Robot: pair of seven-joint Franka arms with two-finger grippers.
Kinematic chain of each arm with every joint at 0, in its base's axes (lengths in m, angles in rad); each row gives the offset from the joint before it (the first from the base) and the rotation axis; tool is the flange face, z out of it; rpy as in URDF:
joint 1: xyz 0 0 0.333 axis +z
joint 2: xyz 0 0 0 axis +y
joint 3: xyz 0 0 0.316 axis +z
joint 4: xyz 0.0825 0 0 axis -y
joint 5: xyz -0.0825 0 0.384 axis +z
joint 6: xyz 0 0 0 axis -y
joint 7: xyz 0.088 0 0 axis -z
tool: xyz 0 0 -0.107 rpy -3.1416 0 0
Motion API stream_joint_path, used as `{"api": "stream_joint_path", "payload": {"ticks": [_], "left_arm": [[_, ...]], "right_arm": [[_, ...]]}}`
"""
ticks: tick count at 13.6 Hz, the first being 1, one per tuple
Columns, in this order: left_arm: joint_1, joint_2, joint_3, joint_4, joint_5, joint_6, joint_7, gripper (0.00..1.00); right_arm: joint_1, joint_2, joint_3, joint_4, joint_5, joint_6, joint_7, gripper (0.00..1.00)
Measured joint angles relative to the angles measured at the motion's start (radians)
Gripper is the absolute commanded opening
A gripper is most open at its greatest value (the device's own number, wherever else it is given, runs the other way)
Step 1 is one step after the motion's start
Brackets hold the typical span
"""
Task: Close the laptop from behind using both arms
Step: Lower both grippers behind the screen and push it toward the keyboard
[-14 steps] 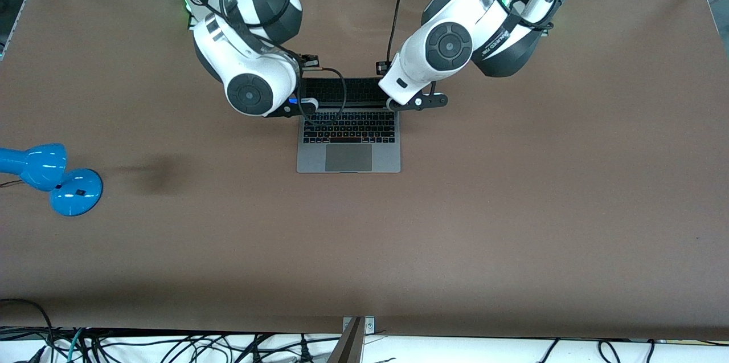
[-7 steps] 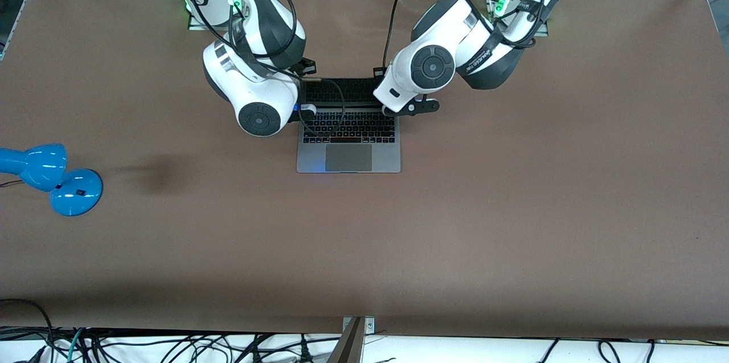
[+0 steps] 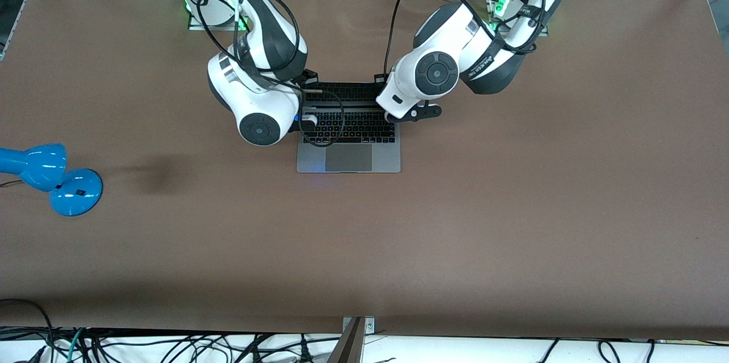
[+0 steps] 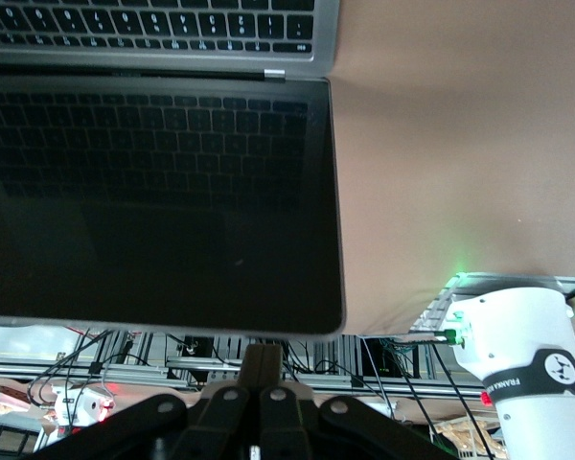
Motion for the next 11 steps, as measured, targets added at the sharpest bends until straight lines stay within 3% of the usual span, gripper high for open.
{"api": "stream_joint_path", "payload": {"ticks": [11], "left_arm": [[0.009,0.069,0.029,0.079,0.000,0.019,0.003,0.00]], "right_arm": [[-0.011,0.011,-0.021,0.002,0.000,0.148,0.000,0.00]]}}
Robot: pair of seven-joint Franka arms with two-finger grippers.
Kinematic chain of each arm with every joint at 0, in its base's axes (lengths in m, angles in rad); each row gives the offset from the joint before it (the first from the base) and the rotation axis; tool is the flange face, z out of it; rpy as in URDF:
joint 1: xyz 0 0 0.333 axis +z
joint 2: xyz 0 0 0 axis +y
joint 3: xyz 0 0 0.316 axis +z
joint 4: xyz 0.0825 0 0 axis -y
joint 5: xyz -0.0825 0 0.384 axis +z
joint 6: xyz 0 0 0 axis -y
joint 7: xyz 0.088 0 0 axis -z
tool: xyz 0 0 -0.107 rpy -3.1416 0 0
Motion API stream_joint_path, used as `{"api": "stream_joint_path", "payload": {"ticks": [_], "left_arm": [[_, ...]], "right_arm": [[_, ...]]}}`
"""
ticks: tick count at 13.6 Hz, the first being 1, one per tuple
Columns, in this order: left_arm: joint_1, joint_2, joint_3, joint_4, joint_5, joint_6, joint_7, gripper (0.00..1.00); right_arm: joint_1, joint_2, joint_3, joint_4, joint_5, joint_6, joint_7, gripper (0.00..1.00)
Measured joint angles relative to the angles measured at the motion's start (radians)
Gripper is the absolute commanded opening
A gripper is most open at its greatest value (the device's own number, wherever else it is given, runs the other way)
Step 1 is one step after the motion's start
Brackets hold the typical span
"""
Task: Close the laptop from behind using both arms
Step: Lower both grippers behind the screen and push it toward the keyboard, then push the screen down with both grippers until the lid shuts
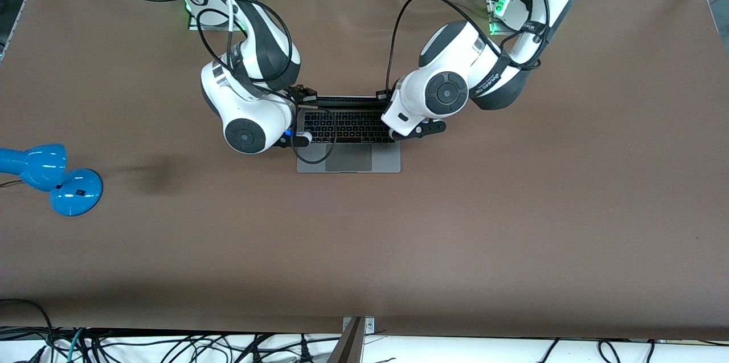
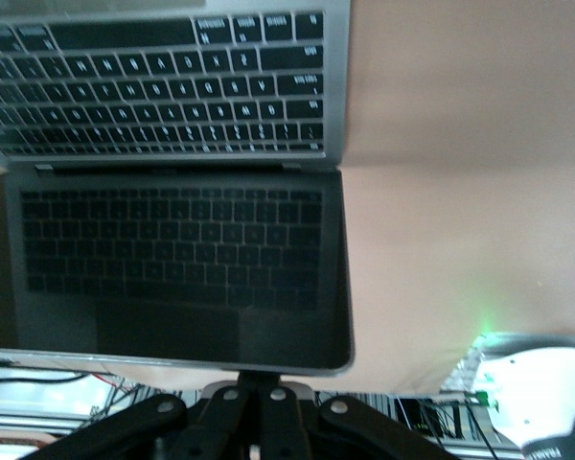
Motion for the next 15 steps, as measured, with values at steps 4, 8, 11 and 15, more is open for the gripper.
{"api": "stream_joint_path", "payload": {"ticks": [4,8,11,15], "left_arm": [[0.001,0.030,0.012,0.031,0.000,0.013,0.001,0.00],[-0.002,0.100,0.014,0.076,0.000,0.028,0.003,0.00],[-0.001,0.150,0.020,0.118,0.011,0.035,0.009,0.00],[-0.001,0.172,0.022,0.139,0.022,0.048,0.010,0.00]], "right_arm": [[0.000,0.022,-0.003,0.027,0.000,0.047,-0.005,0.00],[0.000,0.057,-0.021,0.095,0.000,0.054,-0.028,0.00],[-0.001,0.082,-0.053,0.125,0.000,0.055,-0.097,0.00],[-0.003,0.104,-0.084,0.156,0.000,0.057,-0.157,0.00]]}}
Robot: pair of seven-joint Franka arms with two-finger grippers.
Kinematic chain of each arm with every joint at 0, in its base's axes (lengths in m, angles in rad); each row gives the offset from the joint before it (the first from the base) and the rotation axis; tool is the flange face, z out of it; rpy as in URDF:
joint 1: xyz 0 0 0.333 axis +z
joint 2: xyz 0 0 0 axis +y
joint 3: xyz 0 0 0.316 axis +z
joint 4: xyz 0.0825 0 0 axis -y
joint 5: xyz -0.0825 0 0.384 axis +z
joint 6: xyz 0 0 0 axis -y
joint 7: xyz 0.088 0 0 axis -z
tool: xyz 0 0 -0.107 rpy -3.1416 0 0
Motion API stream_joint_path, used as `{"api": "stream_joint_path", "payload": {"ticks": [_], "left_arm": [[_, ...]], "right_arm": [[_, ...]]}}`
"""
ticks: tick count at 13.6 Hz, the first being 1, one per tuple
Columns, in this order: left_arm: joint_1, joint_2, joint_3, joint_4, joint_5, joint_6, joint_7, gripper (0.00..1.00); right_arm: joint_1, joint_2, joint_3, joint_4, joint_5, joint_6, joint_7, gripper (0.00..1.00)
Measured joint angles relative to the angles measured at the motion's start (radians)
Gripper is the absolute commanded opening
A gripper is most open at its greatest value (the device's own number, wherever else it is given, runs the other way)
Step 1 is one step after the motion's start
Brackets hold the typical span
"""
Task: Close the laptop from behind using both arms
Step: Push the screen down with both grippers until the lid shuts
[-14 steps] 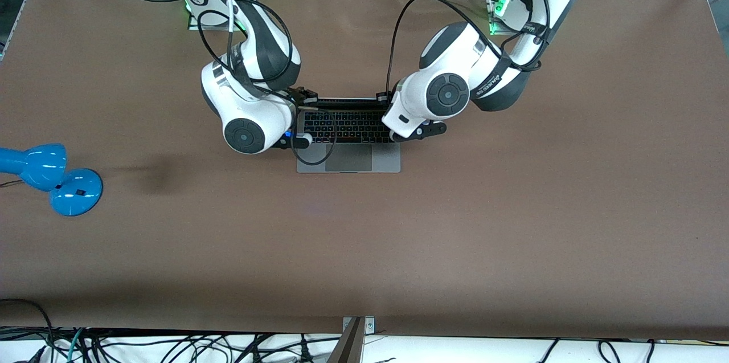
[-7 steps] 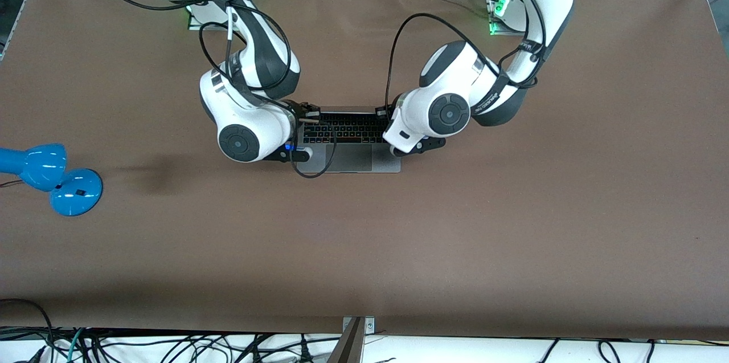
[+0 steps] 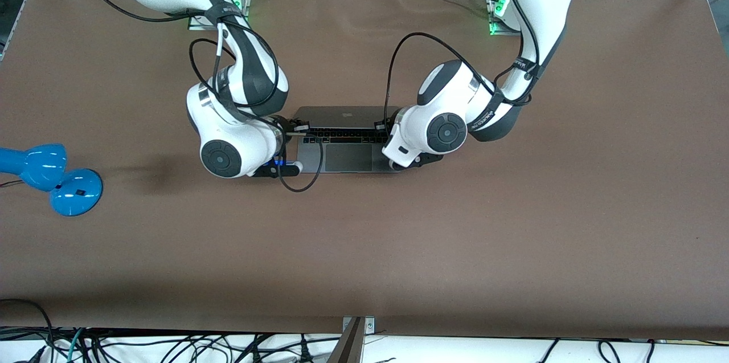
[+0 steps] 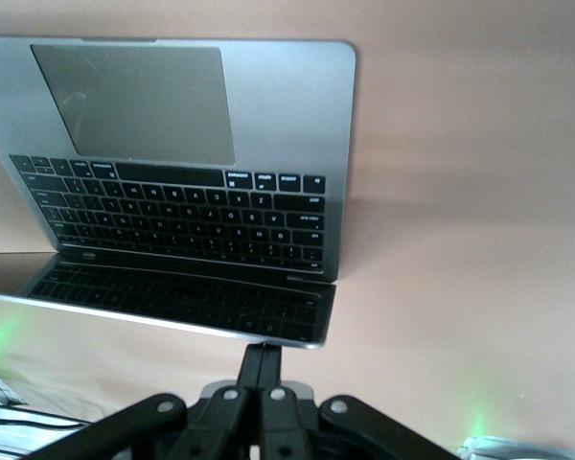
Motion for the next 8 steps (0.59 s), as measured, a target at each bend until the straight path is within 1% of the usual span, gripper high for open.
{"api": "stream_joint_path", "payload": {"ticks": [8], "left_arm": [[0.000,0.038,0.010,0.002,0.001,0.084,0.001,0.00]], "right_arm": [[0.000,0.057,-0.008,0.015,0.000,0.079,-0.035,0.00]]}}
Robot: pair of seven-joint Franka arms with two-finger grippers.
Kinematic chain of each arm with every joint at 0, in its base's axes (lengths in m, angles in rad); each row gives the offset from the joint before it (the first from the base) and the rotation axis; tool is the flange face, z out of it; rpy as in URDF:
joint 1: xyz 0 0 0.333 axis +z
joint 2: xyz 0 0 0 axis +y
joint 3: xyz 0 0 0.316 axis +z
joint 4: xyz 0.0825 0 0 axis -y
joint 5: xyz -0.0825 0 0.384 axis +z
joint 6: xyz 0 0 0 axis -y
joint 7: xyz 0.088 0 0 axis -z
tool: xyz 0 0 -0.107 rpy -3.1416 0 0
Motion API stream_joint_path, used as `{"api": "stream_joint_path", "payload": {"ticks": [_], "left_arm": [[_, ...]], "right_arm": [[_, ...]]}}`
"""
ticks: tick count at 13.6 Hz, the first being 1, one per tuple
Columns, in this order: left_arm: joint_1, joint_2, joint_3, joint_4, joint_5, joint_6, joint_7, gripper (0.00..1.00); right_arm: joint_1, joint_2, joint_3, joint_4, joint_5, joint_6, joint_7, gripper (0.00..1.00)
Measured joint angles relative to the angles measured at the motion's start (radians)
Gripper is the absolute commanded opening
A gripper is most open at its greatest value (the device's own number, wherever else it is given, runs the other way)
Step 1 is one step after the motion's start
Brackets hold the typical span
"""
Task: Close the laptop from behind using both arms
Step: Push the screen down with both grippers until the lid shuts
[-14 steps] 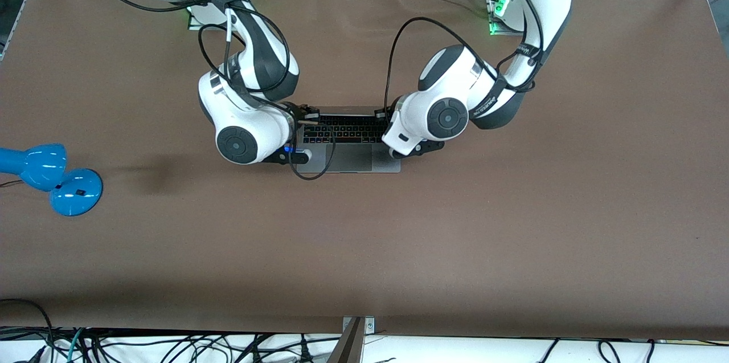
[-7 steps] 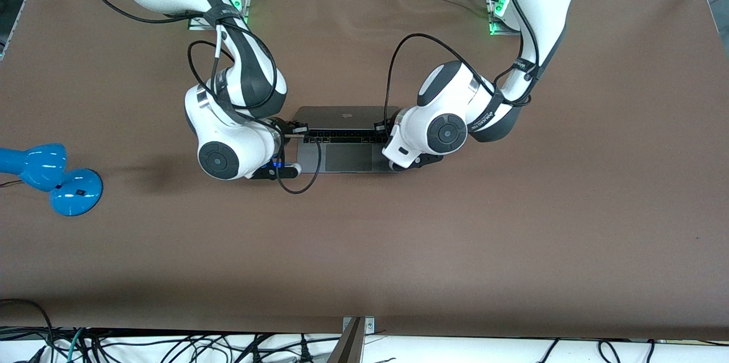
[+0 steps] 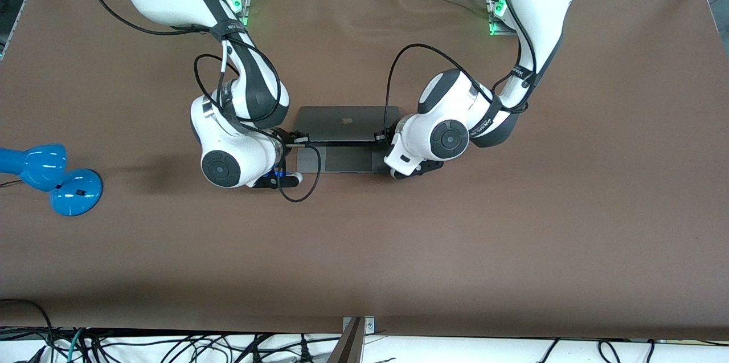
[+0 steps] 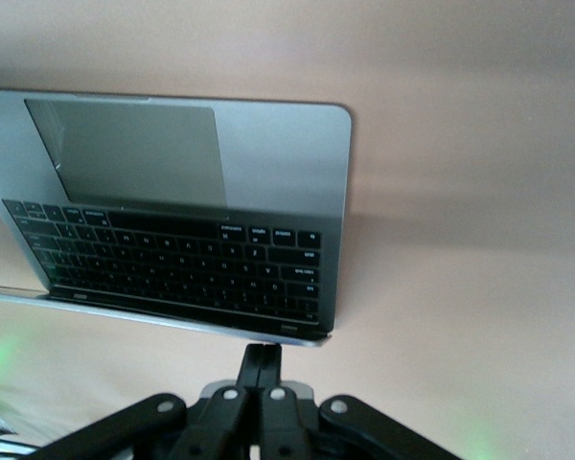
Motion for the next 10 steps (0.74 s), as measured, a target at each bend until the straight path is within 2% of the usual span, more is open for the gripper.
{"api": "stream_joint_path", "payload": {"ticks": [10], "left_arm": [[-0.006,0.066,0.015,0.002,0.042,0.081,0.000,0.00]], "right_arm": [[0.000,0.072,-0.002,0.026,-0.009,0.095,-0.039,0.00]]}}
